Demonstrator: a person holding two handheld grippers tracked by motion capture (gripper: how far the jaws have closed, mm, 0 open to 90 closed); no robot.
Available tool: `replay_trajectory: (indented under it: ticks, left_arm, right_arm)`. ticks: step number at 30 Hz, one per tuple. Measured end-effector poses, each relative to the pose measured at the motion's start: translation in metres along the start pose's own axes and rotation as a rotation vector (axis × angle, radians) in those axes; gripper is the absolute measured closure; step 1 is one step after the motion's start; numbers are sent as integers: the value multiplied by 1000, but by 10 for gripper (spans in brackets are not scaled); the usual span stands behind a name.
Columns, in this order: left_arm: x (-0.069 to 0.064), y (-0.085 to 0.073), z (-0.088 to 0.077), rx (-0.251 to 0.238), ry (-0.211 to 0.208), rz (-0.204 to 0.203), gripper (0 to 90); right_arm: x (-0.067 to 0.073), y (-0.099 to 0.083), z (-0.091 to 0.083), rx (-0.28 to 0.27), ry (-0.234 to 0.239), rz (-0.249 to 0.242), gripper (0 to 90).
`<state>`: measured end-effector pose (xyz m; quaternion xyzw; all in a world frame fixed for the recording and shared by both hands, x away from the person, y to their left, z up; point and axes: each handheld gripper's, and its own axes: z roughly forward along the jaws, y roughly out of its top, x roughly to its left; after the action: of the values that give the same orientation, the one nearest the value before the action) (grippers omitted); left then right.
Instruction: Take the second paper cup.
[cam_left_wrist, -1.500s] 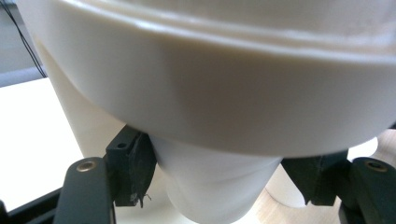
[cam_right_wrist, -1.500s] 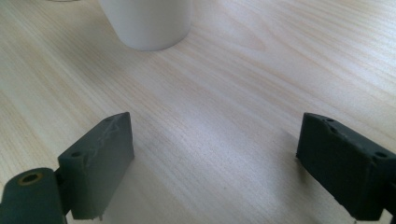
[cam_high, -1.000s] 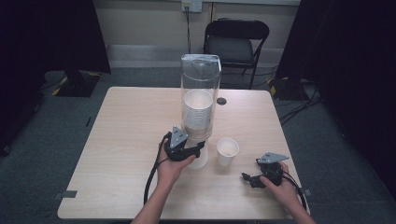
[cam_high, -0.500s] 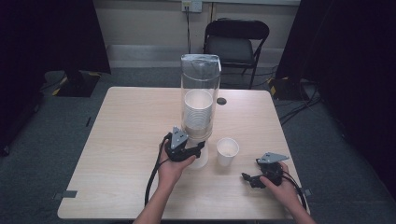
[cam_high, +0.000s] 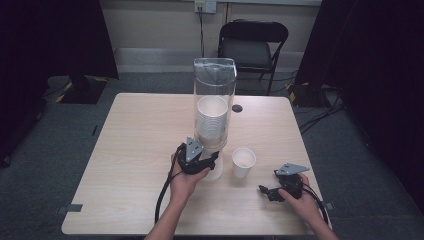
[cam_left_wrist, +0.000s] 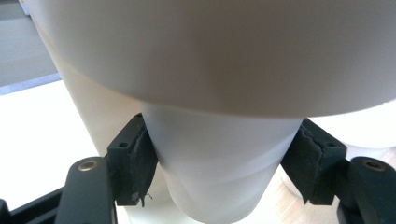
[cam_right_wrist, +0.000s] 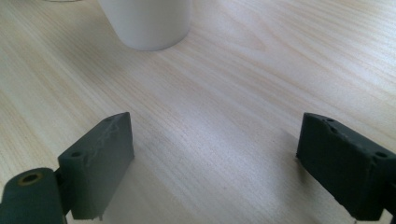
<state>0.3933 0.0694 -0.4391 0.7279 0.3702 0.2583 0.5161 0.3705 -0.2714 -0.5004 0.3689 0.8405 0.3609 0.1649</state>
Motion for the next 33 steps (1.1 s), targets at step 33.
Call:
replay_trajectory:
  ticks: [33]
  left_arm:
    - [8, -44, -27, 289, -82, 49, 333]
  right_arm:
    - [-1, 0, 0, 2, 9, -7, 92]
